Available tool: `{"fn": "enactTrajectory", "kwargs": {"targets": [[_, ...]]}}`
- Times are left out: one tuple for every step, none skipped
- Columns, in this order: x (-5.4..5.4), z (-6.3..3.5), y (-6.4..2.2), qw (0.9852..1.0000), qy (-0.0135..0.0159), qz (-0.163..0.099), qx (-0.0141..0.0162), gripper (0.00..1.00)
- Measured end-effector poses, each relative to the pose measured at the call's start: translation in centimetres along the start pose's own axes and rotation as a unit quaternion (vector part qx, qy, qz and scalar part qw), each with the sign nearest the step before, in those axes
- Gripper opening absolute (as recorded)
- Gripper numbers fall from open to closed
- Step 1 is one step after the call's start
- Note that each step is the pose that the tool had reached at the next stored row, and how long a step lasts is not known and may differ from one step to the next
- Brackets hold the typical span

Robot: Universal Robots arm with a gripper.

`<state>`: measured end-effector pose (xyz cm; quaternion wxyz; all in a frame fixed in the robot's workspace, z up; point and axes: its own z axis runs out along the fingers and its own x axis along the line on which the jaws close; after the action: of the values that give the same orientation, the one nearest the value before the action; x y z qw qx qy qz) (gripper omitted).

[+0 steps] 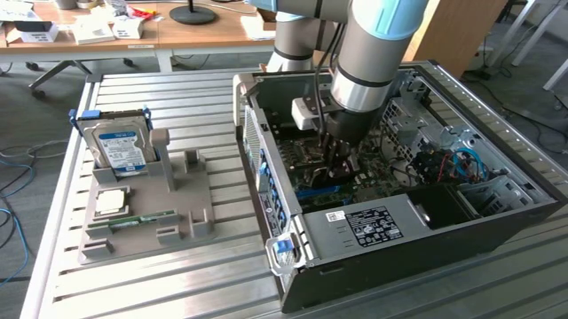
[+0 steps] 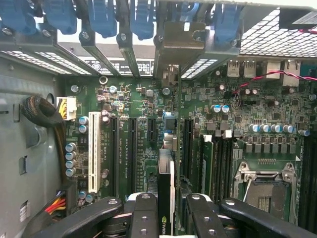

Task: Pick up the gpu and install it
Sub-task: 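Insert the gpu into the slot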

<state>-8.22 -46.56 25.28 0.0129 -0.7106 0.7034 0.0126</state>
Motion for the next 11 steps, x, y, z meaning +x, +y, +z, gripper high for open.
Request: {"fn": "enactTrajectory", "kwargs": {"targets": [[0.0, 0.07, 0.0, 1.0, 0.0, 0.0, 0.0, 0.27], [0.01, 0.13, 0.0, 1.0, 0.0, 0.0, 0.0, 0.27], [0.01, 0.2, 0.0, 1.0, 0.0, 0.0, 0.0, 0.27], [0.01, 0.26, 0.0, 1.0, 0.0, 0.0, 0.0, 0.27], [0.01, 0.32, 0.0, 1.0, 0.0, 0.0, 0.0, 0.27], [0.02, 0.36, 0.0, 1.0, 0.0001, 0.0, -0.0001, 0.27], [0.02, 0.41, 0.0, 1.0, 0.0001, 0.0, -0.0001, 0.27], [0.02, 0.46, 0.0, 1.0, 0.0, 0.0, 0.0, 0.27], [0.02, 0.47, 0.0, 1.0, 0.0001, 0.0, -0.0001, 0.27], [0.01, 0.47, 0.02, 1.0, 0.0001, 0.0, 0.0, 0.27], [0.0, 0.48, 0.05, 1.0, 0.0001, 0.0, 0.0, 0.27]]}}
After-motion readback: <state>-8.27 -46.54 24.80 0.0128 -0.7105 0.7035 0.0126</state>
